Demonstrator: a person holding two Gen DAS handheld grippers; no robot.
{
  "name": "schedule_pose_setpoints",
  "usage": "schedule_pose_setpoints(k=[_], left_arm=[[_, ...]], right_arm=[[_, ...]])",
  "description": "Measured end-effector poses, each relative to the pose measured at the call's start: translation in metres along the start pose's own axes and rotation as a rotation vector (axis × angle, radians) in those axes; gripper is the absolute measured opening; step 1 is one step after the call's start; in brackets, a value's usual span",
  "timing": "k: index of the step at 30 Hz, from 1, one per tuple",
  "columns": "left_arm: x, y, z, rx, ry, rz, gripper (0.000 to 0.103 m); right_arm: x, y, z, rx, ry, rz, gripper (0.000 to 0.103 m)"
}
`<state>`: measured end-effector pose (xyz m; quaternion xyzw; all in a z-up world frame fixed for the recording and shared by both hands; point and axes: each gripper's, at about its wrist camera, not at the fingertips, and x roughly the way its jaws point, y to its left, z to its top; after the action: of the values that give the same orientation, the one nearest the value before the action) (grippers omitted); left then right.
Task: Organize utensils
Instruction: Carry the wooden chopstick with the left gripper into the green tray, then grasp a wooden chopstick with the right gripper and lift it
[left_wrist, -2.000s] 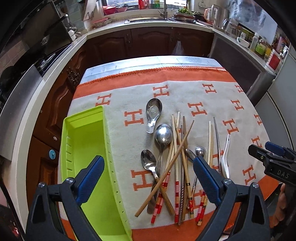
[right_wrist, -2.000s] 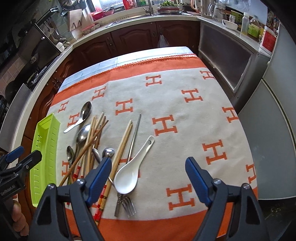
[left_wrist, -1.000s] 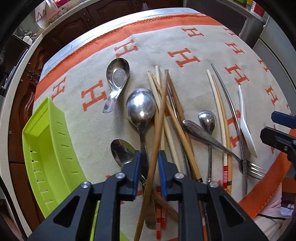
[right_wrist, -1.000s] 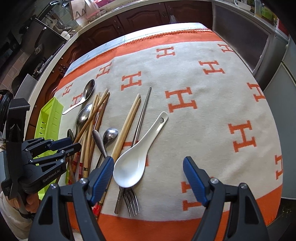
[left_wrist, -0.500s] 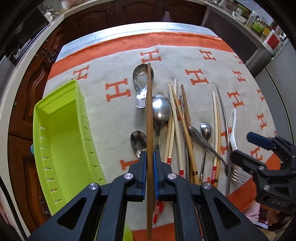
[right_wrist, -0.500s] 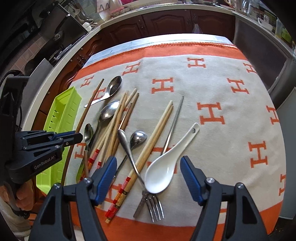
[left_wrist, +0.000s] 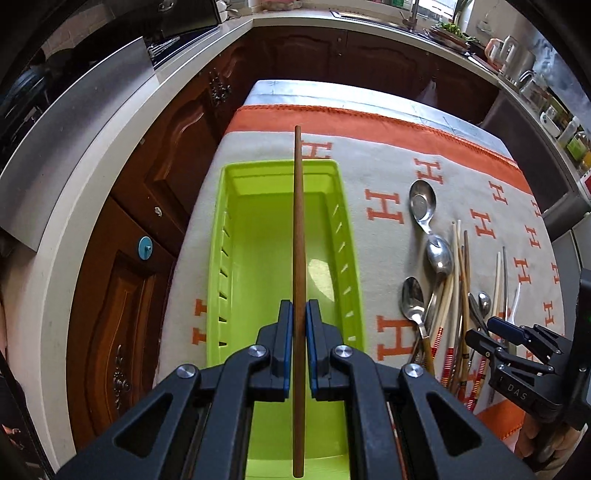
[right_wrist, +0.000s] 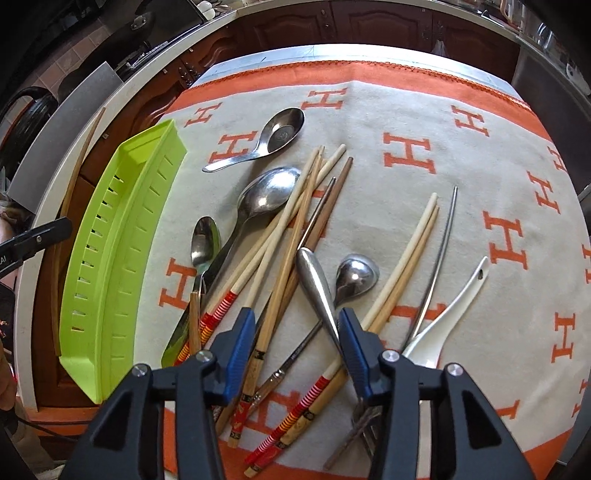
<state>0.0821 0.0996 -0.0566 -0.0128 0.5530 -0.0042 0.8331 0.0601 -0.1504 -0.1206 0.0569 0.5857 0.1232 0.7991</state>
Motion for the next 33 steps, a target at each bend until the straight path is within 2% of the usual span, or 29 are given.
schedule_pose_setpoints(k=[6, 14, 20, 22, 24, 25, 26, 27, 33], left_arm=[[0.025, 0.011, -0.007, -0.015, 0.030, 0.031, 0.005], [0.042, 0.016, -0.019, -0.019, 0.061, 0.015, 0.005], [0.051, 0.018, -0.026, -0.019, 0.077, 0.010, 0.005], [0.049, 0.018, -0.028, -0.016, 0.067, 0.009, 0.012], [0.045, 0.018, -0.029, -0.019, 0.051, 0.004, 0.032], [0.042, 0.018, -0.029, -0.020, 0.040, -0.001, 0.037], [0.039, 0.018, -0.030, -0.020, 0.028, -0.002, 0.048], [0.035, 0.018, -0.031, -0.020, 0.016, 0.000, 0.054], [0.021, 0.019, -0.032, -0.033, -0.019, -0.019, 0.057]], right_arm=[[0.000, 0.007, 0.003, -0.002, 0.005, -0.070, 0.032], [0.004, 0.017, 0.001, -0.007, 0.033, -0.088, 0.031], [0.010, 0.028, 0.000, 0.002, 0.042, -0.095, 0.010], [0.009, 0.031, 0.000, 0.003, 0.035, -0.114, 0.008], [0.009, 0.029, -0.001, 0.027, 0.035, -0.106, 0.007], [0.009, 0.028, -0.001, 0.039, 0.036, -0.100, 0.007], [0.008, 0.026, -0.001, 0.052, 0.036, -0.095, 0.007], [0.006, 0.025, 0.000, 0.066, 0.033, -0.088, 0.007], [-0.014, 0.022, -0.001, 0.111, -0.002, -0.044, 0.007]])
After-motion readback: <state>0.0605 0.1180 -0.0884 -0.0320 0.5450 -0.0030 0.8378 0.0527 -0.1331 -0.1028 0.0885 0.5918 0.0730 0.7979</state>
